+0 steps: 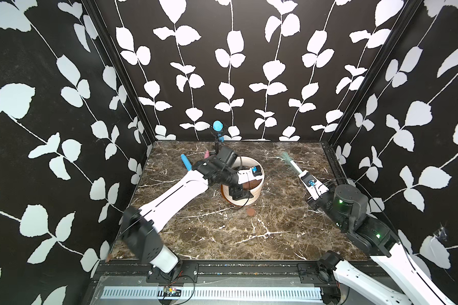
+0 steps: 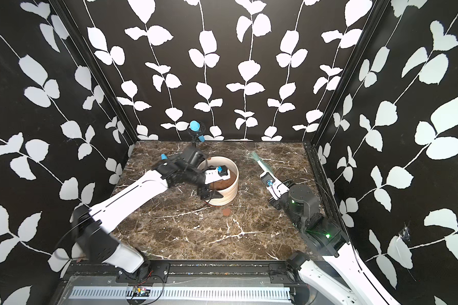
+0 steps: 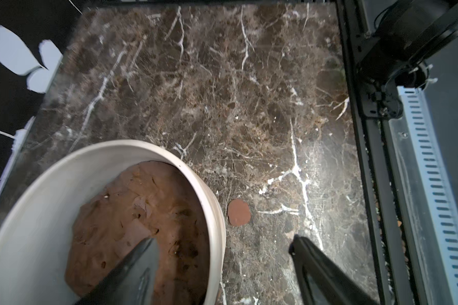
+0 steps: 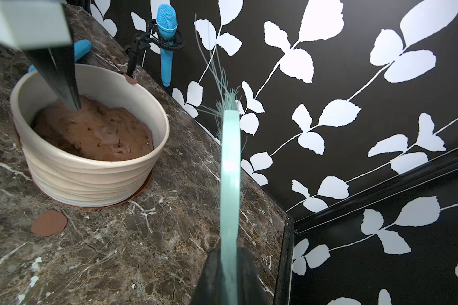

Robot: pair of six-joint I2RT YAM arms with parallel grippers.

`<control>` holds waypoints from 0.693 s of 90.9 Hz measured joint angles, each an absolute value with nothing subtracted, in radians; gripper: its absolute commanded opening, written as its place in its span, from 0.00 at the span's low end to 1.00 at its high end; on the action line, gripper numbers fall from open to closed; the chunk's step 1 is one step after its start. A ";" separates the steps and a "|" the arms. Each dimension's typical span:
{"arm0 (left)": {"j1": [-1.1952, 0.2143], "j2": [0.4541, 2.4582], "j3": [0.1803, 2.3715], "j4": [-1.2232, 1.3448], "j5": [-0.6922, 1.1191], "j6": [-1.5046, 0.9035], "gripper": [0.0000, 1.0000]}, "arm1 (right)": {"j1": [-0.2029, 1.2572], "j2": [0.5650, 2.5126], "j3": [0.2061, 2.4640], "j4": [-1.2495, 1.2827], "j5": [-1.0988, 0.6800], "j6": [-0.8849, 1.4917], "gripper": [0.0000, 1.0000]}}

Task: Scrub the dried mud off the ceramic pot
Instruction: Rotate the pot on the tray.

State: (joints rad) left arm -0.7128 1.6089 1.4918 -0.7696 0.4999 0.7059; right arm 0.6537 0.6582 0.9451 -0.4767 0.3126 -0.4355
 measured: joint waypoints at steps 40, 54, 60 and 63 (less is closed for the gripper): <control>-0.771 1.787 1.611 -0.921 0.311 0.610 0.06 | 0.654 0.640 0.971 -0.508 0.310 -0.459 0.00; -0.819 1.790 1.621 -0.913 0.240 0.522 0.00 | 0.654 0.661 0.984 -0.515 0.303 -0.486 0.00; -0.839 1.791 1.623 -0.901 0.206 0.473 0.00 | 0.654 0.666 0.984 -0.515 0.303 -0.498 0.00; -0.849 1.792 1.623 -0.892 0.192 0.443 0.00 | 0.654 0.668 0.984 -0.515 0.303 -0.503 0.00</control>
